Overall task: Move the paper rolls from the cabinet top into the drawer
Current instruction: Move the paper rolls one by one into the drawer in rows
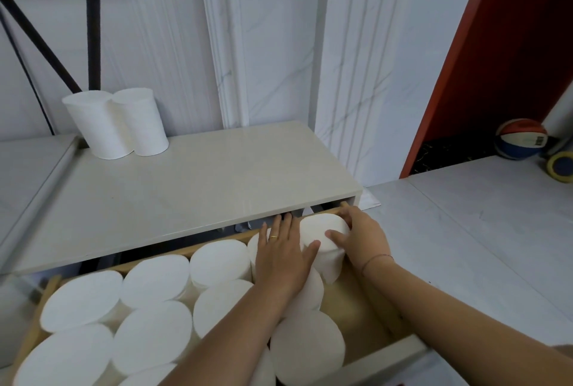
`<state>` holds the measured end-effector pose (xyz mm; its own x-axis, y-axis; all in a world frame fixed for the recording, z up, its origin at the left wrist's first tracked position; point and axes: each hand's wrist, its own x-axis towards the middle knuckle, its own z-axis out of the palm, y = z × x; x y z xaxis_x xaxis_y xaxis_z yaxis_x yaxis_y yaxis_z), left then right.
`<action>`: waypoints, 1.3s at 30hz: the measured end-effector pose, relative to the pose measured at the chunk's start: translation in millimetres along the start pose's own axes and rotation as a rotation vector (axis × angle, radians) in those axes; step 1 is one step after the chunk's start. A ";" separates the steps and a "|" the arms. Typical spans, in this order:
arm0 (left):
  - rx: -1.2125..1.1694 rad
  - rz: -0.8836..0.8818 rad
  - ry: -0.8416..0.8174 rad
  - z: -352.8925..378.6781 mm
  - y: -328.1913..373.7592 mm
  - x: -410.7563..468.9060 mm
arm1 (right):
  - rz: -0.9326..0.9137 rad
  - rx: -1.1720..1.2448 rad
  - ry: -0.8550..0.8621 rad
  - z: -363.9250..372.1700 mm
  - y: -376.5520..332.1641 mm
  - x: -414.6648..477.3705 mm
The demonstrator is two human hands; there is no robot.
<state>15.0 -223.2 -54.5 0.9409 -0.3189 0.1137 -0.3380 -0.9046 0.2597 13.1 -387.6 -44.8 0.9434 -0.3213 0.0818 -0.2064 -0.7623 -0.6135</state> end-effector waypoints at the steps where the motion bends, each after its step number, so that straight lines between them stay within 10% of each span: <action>1: -0.017 0.024 0.000 -1.2 -4.1 -3.2 | -0.008 -0.069 0.018 -0.6 -1.8 0.8; 7: -0.003 0.184 0.069 -26.1 -55.2 -32.1 | -0.223 0.073 0.133 0.3 -54.5 14.4; 14: 0.042 -0.047 0.116 -72.8 -161.4 -41.3 | -0.417 0.282 -0.056 54.6 -179.3 48.5; 39: 0.144 -0.200 0.191 -93.9 -254.2 -20.4 | -0.453 0.282 0.106 199.8 -401.0 176.5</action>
<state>79.9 39.8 -32.8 0.9629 -0.0841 0.2562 -0.1275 -0.9792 0.1577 314.2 -26.4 58.8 0.8873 -0.0617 0.4570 0.3062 -0.6624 -0.6838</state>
